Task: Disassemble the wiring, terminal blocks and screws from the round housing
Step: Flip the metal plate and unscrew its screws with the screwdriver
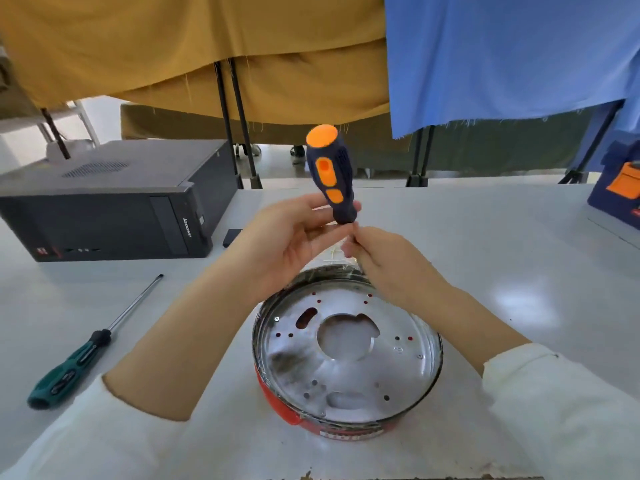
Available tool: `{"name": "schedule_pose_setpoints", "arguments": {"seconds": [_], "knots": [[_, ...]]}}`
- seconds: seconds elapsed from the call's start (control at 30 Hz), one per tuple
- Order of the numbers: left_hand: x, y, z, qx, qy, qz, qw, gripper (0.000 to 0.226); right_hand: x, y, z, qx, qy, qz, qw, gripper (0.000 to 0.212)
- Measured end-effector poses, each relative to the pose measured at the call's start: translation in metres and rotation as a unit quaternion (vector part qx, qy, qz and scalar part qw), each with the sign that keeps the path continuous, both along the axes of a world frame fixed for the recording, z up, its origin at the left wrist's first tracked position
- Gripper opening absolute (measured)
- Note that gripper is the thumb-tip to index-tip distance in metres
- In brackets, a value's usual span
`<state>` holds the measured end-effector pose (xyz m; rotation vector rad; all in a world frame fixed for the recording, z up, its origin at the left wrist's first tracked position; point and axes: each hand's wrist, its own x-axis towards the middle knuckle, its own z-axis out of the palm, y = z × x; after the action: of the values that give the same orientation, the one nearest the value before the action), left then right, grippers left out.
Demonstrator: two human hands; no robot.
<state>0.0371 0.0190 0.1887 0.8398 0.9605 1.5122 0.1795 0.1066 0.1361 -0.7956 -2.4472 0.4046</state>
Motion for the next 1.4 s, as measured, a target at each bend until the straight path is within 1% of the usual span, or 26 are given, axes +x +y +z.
{"name": "schedule_pose_setpoints", "arguments": {"seconds": [0.1,0.2,0.27,0.33,0.4,0.43,0.53,0.6,0.63,0.7,0.73,0.8,0.93,1.0,1.03,1.07,1.13,1.2,1.27,1.4], "knots": [[-0.004,0.004,0.0,0.052,0.119,0.013,0.991,0.03,-0.001,0.004,0.004,-0.068,0.009,0.005,0.998,0.03],[-0.005,0.01,0.0,0.067,0.265,0.067,0.96,0.024,-0.004,0.004,0.004,-0.134,0.037,0.031,0.99,0.028],[-0.004,0.015,0.002,0.061,0.325,0.086,0.94,0.022,-0.009,0.001,0.005,-0.202,0.066,0.059,0.975,0.026],[0.001,0.019,0.002,0.044,0.357,0.084,0.929,0.016,-0.012,-0.002,0.005,-0.282,0.109,0.086,0.949,0.02],[0.006,0.022,-0.002,0.022,0.358,0.071,0.931,0.013,-0.011,-0.001,0.006,-0.329,0.133,0.089,0.931,0.018],[0.009,0.024,-0.006,0.013,0.355,0.067,0.933,0.014,-0.01,-0.001,0.006,-0.341,0.132,0.086,0.927,0.021],[0.01,0.028,-0.016,-0.011,0.349,0.078,0.934,0.02,-0.007,0.003,0.004,-0.332,0.097,0.056,0.937,0.042],[0.007,0.029,-0.02,-0.007,0.335,0.076,0.939,0.02,-0.007,0.004,0.002,-0.328,0.097,0.039,0.939,0.046],[0.005,0.028,-0.022,-0.003,0.328,0.071,0.942,0.019,-0.007,0.005,0.003,-0.33,0.111,0.038,0.937,0.042],[0.001,0.027,-0.026,-0.005,0.325,0.063,0.943,0.019,-0.008,0.006,0.004,-0.328,0.14,0.041,0.934,0.025],[-0.002,0.026,-0.028,-0.011,0.326,0.062,0.943,0.022,-0.008,0.007,0.004,-0.325,0.151,0.044,0.933,0.025],[-0.007,0.024,-0.033,-0.022,0.322,0.062,0.944,0.029,-0.009,0.008,0.005,-0.322,0.172,0.054,0.93,0.035],[-0.017,0.022,-0.035,0.004,0.311,0.052,0.949,0.049,-0.013,0.005,0.011,-0.309,0.19,0.061,0.93,0.035],[-0.025,0.021,-0.039,0.033,0.327,0.043,0.944,0.045,-0.014,0.005,0.015,-0.293,0.179,0.051,0.938,0.025],[-0.03,0.019,-0.044,0.042,0.327,0.052,0.943,0.041,-0.014,0.005,0.017,-0.29,0.173,0.042,0.94,0.02],[-0.037,0.018,-0.05,0.039,0.322,0.076,0.943,0.037,-0.014,0.006,0.018,-0.293,0.173,0.033,0.94,0.019],[-0.051,0.015,-0.07,-0.006,0.312,0.129,0.941,0.026,-0.017,0.006,0.021,-0.295,0.179,0.024,0.938,0.028],[-0.061,0.013,-0.092,-0.081,0.353,0.134,0.922,0.021,-0.022,0.004,0.022,-0.266,0.184,0.031,0.946,0.036],[-0.066,0.011,-0.11,-0.129,0.363,0.122,0.915,0.023,-0.029,0.0,0.023,-0.232,0.185,0.049,0.954,0.035],[-0.067,0.013,-0.126,-0.156,0.322,0.112,0.927,0.025,-0.047,-0.003,0.027,-0.204,0.207,0.072,0.954,0.028]]}}
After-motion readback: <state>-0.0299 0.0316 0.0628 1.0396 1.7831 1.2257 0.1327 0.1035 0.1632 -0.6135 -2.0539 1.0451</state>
